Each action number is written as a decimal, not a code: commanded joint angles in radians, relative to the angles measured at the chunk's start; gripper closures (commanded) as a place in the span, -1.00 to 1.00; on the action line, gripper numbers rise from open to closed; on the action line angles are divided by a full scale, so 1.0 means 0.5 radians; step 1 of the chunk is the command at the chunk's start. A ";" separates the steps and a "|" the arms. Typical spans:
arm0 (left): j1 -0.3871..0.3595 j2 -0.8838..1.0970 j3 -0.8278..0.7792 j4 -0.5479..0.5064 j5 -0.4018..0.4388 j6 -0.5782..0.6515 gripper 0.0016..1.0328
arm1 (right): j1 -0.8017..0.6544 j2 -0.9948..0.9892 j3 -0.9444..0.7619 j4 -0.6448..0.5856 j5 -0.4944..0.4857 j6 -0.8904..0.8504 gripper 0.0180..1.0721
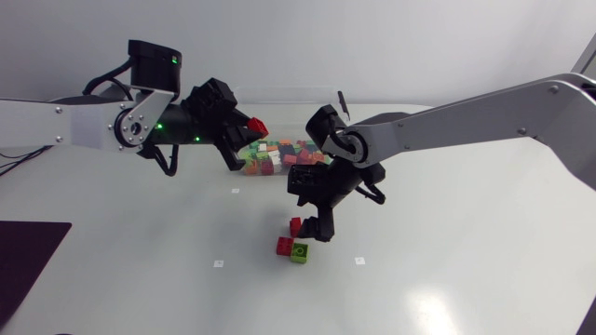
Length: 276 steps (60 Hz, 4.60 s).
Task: Place the duplo bricks in the container
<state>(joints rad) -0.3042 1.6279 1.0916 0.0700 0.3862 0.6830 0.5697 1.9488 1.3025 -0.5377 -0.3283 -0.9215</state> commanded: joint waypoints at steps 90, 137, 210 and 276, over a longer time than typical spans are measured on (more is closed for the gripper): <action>0.084 0.570 0.560 0.299 -0.331 -0.461 -0.88 | -0.198 -0.231 0.144 -0.314 -0.203 -0.139 0.34; -0.014 -0.010 -0.109 -0.401 0.209 0.548 -0.89 | -0.397 -0.287 0.586 0.017 -0.387 0.564 0.34; -0.429 0.395 -0.128 -0.879 0.176 1.042 -0.76 | -0.400 0.238 1.267 0.100 -0.003 1.208 -0.91; -0.521 0.364 -0.152 -0.858 -0.045 0.874 0.50 | -0.437 -0.796 -0.519 0.275 -0.377 0.646 -0.91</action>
<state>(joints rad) -0.5800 1.8664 1.0351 -0.3470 0.3645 1.1378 0.3347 1.5631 1.0832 -0.4133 -0.5056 -0.5552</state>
